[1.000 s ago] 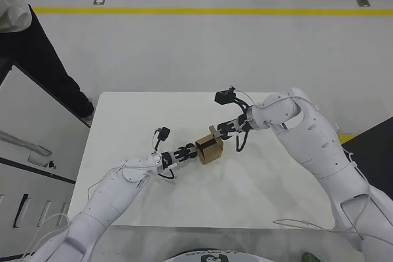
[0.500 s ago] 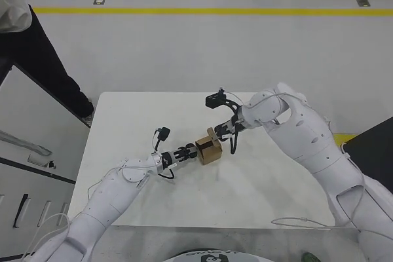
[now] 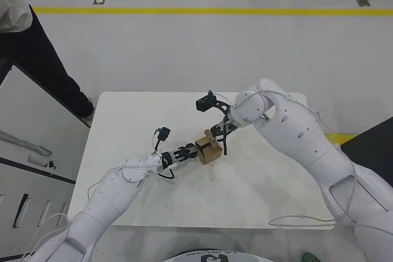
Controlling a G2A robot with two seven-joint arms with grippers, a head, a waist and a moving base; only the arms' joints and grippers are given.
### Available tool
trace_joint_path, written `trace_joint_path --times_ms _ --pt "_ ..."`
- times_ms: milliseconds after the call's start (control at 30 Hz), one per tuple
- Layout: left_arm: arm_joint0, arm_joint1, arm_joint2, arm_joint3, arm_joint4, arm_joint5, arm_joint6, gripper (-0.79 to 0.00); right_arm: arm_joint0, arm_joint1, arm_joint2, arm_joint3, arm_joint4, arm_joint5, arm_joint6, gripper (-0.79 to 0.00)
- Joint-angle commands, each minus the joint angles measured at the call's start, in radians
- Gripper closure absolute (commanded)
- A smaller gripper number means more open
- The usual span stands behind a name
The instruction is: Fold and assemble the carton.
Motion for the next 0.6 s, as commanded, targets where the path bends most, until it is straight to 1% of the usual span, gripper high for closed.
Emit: trace_joint_path --times_ms 0,333,433,567 --pt "0.0 0.0 0.0 0.0 0.0 0.0 0.0 0.0 0.009 -0.008 -0.015 0.007 -0.005 -0.003 -0.001 -0.065" --pt "0.0 0.0 0.0 0.0 0.0 0.0 0.0 0.0 0.051 -0.044 -0.085 0.033 -0.064 -0.03 -0.005 -0.114" --pt "0.0 0.0 0.0 0.0 0.0 0.0 0.0 0.0 0.061 -0.054 -0.103 0.038 -0.084 -0.043 -0.001 -0.117" --pt "0.0 0.0 0.0 0.0 0.0 0.0 0.0 0.0 0.07 -0.066 -0.123 0.048 -0.095 -0.054 0.009 -0.099"
